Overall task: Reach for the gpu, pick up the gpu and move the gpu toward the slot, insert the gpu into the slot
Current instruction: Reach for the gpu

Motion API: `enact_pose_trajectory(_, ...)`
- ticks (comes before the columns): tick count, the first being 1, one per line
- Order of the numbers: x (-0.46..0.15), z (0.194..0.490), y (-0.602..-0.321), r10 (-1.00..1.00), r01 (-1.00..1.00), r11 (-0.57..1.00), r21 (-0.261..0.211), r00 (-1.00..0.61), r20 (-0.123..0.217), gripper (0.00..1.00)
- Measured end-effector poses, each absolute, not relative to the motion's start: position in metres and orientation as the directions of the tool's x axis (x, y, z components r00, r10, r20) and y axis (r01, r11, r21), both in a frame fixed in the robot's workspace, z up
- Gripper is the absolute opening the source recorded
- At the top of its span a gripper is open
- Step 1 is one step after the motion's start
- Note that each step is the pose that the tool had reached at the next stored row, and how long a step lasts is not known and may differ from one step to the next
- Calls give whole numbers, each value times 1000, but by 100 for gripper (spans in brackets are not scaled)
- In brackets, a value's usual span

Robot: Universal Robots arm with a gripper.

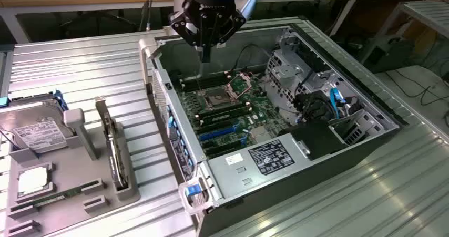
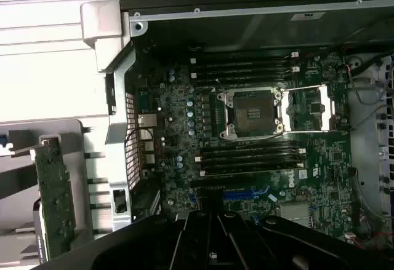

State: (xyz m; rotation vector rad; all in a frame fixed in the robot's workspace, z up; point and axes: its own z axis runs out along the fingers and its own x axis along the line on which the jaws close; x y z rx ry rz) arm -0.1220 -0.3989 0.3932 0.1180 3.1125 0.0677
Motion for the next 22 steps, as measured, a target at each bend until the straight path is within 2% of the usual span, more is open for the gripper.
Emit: enact_pose_trajectory(22, -165, 393, -400, 76, 75, 996, 44, -997, -24, 11)
